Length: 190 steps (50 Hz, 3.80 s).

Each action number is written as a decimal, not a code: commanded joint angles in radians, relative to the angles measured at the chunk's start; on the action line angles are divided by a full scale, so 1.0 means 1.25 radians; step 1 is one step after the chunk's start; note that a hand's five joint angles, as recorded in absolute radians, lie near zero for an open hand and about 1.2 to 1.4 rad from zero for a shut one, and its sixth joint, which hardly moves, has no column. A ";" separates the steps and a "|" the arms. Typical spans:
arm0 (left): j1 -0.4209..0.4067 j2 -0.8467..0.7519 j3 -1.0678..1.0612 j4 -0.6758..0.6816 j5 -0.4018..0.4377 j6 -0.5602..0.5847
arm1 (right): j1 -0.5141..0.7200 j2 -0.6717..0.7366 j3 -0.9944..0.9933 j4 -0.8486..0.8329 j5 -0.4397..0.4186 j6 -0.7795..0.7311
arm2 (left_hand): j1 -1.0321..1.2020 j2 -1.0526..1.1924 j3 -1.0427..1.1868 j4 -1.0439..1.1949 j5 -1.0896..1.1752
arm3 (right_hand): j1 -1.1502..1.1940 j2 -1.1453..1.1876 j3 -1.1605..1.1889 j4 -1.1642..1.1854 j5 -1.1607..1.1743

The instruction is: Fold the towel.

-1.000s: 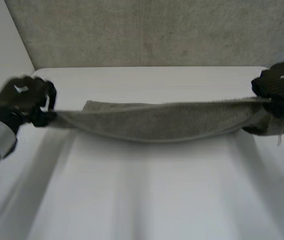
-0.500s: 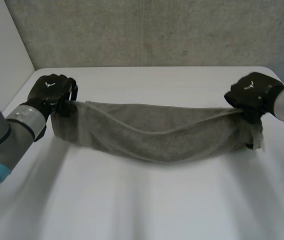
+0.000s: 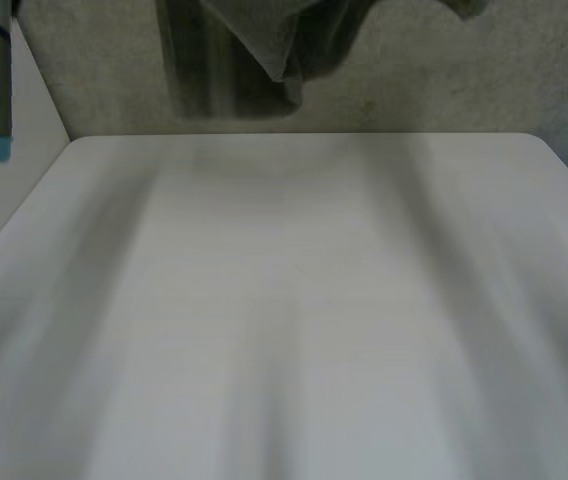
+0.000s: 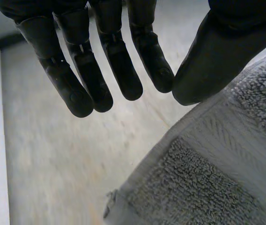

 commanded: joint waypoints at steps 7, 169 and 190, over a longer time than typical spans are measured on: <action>0.094 0.003 -0.405 0.066 0.118 0.016 | -0.001 0.110 0.088 0.263 -0.056 -0.337 | 0.035 0.027 0.012 0.029 0.015 | 0.054 0.044 0.042 0.052 0.034; 0.062 0.299 -0.573 -0.150 0.147 -0.002 | -0.114 -0.313 0.382 0.482 -0.114 0.028 | 0.035 0.027 0.012 0.029 0.015 | 0.054 0.044 0.042 0.052 0.034; 0.077 0.354 -0.691 -0.122 0.298 0.028 | -0.113 -0.259 0.408 0.618 -0.101 -0.217 | 0.035 0.027 0.012 0.029 0.015 | 0.054 0.044 0.042 0.052 0.034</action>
